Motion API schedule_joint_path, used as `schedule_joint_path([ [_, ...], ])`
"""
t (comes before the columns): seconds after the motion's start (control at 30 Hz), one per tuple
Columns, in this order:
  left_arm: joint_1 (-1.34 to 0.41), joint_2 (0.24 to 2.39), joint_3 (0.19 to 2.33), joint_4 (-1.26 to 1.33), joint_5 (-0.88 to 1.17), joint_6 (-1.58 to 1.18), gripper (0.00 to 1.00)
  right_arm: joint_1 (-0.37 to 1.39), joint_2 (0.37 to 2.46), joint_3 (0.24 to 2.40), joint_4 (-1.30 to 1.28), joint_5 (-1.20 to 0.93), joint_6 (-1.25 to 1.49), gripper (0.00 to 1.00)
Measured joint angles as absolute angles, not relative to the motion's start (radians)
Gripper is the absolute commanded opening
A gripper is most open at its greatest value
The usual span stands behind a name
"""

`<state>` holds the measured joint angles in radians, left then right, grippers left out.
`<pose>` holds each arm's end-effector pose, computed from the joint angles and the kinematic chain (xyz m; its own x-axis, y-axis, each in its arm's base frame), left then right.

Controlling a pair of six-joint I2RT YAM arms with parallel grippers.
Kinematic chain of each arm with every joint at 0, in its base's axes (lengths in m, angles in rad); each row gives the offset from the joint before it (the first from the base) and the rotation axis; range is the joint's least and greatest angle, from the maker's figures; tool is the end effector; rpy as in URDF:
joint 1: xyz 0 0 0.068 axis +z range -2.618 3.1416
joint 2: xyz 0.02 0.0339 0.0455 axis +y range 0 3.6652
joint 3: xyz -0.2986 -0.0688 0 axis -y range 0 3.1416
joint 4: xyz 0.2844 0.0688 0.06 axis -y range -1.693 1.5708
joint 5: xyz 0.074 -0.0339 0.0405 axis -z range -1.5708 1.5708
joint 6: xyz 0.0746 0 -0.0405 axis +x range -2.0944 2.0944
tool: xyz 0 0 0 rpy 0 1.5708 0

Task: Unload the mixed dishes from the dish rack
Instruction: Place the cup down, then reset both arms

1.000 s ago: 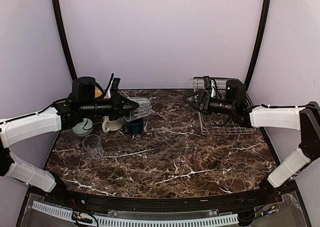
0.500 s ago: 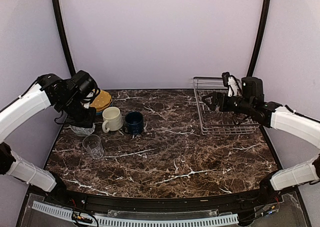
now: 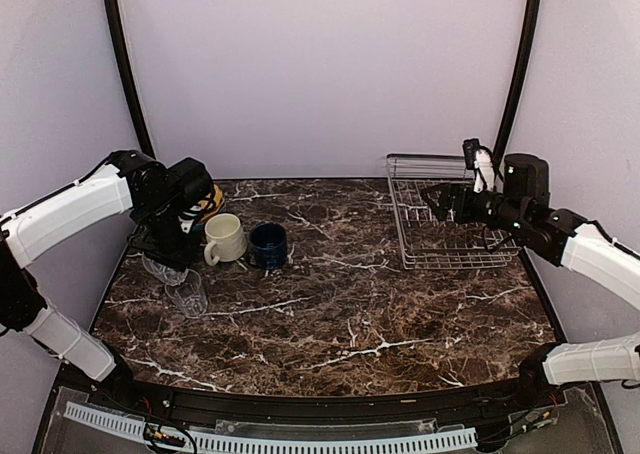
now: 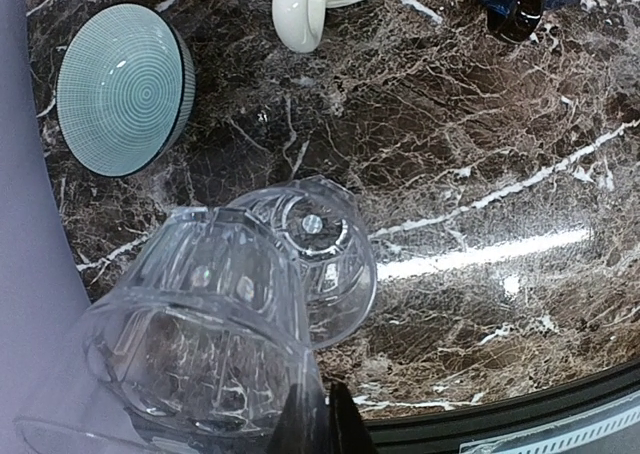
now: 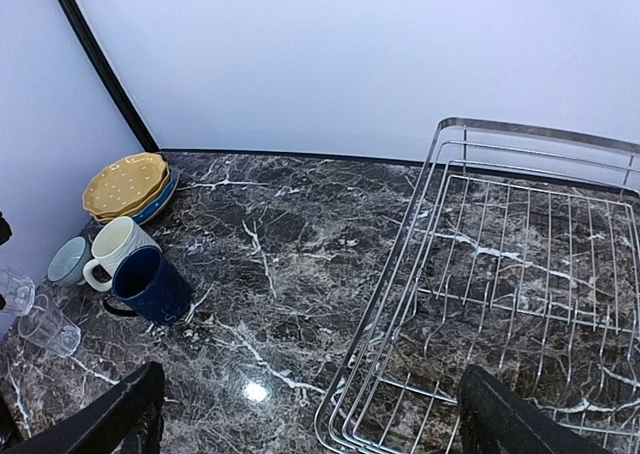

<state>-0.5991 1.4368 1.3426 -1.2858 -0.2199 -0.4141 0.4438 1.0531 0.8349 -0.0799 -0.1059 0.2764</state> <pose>0.2542 -0.1539 0.2983 -0.9500 0.1732 -0.2598 0.1463 0.9820 0.1198 0.2716 0.1379 0.3265 -0.3966 0.1119 -0.9111 -0.4262 0.8567 0.2907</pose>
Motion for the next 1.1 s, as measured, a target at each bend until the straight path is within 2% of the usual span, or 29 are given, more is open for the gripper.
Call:
schedule_joint_path([
  [0.3, -0.599, 1.442, 1.285, -1.247, -0.164, -0.412, 0.03, 0.442, 0.969, 0.818, -0.091, -0.059, 0.252, 0.99],
  [0.37, -0.599, 1.442, 1.273, -1.241, -0.153, -0.412, 0.09, 0.442, 0.970, 0.817, -0.094, -0.056, 0.249, 0.99],
  [0.5, -0.599, 1.441, 1.266, -1.234, -0.147, -0.413, 0.38, 0.442, 0.968, 0.816, -0.113, -0.038, 0.247, 0.99],
  [0.6, -0.599, 1.435, 1.267, -1.226, -0.157, -0.420, 0.55, 0.442, 0.955, 0.816, -0.138, 0.001, 0.243, 0.99],
  [0.63, -0.599, 1.428, 1.267, -1.222, -0.163, -0.425, 0.63, 0.442, 0.947, 0.817, -0.148, 0.020, 0.240, 0.99],
  [0.7, -0.599, 1.403, 1.267, -1.212, -0.177, -0.425, 0.72, 0.442, 0.928, 0.819, -0.181, 0.063, 0.236, 0.99],
  [0.77, -0.599, 1.362, 1.270, -1.193, -0.193, -0.430, 0.78, 0.442, 0.910, 0.826, -0.212, 0.108, 0.230, 0.99],
  [0.9, -0.599, 1.257, 1.276, -1.116, -0.226, -0.421, 0.84, 0.442, 0.865, 0.857, -0.286, 0.181, 0.210, 0.99],
  [1.1, -0.599, 1.051, 1.242, -0.811, -0.263, -0.353, 0.89, 0.442, 0.756, 0.896, -0.343, 0.229, 0.177, 0.99],
])
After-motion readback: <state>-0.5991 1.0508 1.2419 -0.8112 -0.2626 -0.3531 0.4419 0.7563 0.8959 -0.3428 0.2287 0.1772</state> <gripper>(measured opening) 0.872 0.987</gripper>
